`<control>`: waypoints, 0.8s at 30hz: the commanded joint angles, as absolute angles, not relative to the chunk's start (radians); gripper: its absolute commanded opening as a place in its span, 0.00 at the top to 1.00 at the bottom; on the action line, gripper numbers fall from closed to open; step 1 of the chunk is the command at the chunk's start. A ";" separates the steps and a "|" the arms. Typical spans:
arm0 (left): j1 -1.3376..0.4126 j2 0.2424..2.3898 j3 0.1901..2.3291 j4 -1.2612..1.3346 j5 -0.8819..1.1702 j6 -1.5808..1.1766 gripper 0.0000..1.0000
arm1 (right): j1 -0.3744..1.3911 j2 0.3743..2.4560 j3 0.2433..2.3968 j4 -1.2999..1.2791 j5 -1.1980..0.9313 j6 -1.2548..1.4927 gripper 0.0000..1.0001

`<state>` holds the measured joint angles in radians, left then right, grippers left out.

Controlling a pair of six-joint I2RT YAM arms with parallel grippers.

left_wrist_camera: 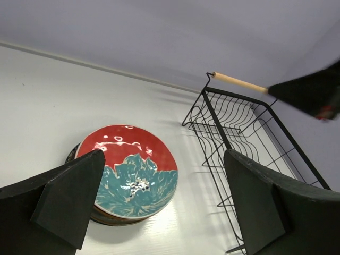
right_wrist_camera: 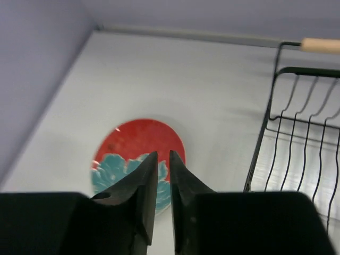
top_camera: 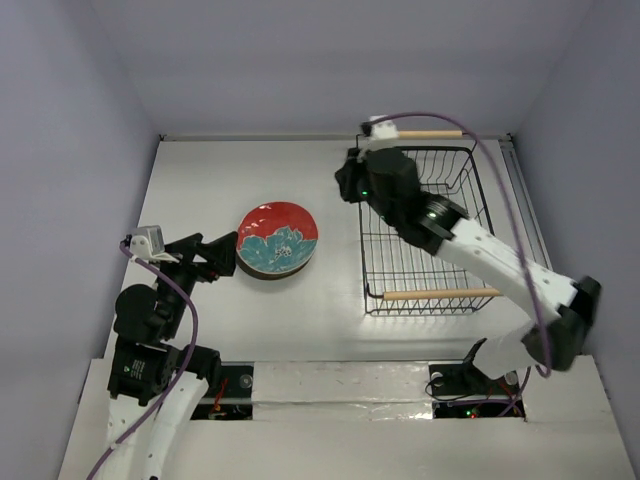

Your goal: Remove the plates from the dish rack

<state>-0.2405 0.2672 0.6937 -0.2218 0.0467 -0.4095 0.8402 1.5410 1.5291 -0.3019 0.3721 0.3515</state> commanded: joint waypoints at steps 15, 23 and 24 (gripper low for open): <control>-0.236 0.351 0.802 -0.172 0.035 -0.393 0.04 | 0.851 0.562 1.014 -0.020 0.823 0.216 0.00; -0.236 0.364 0.920 -0.198 0.018 -0.357 0.05 | 0.851 0.335 0.925 0.032 0.885 0.227 0.00; -0.236 0.361 0.920 -0.201 0.015 -0.357 0.05 | 0.851 0.324 0.913 0.038 0.888 0.221 0.00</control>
<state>-0.2405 0.3614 0.8932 -0.2218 0.0277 -0.3824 0.8459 0.3943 0.9184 -0.0391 0.8310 0.2314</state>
